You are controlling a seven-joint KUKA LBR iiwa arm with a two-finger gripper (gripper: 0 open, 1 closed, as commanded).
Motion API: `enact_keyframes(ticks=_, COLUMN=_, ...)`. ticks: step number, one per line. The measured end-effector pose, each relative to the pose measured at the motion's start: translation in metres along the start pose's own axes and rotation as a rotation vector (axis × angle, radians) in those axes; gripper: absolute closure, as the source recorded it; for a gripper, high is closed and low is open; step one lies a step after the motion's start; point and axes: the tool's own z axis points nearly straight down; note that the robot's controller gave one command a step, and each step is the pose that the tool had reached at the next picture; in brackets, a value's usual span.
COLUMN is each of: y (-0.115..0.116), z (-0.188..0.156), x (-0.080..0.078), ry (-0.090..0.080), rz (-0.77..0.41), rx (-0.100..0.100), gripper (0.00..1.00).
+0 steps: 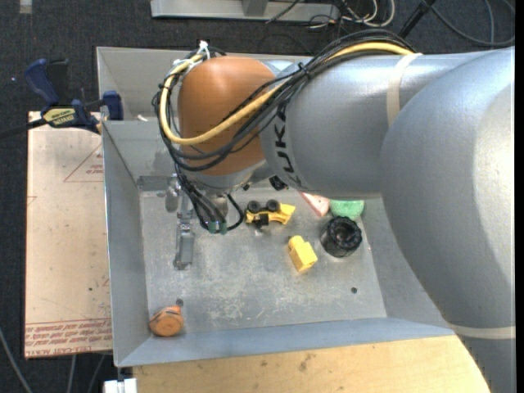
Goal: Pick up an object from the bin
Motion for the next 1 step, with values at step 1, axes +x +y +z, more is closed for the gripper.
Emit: enact_keyframes(ticks=1, y=-0.0013, z=-0.005, x=-0.0014, ry=-0.007, rz=0.004, rx=-0.002, gripper=0.0)
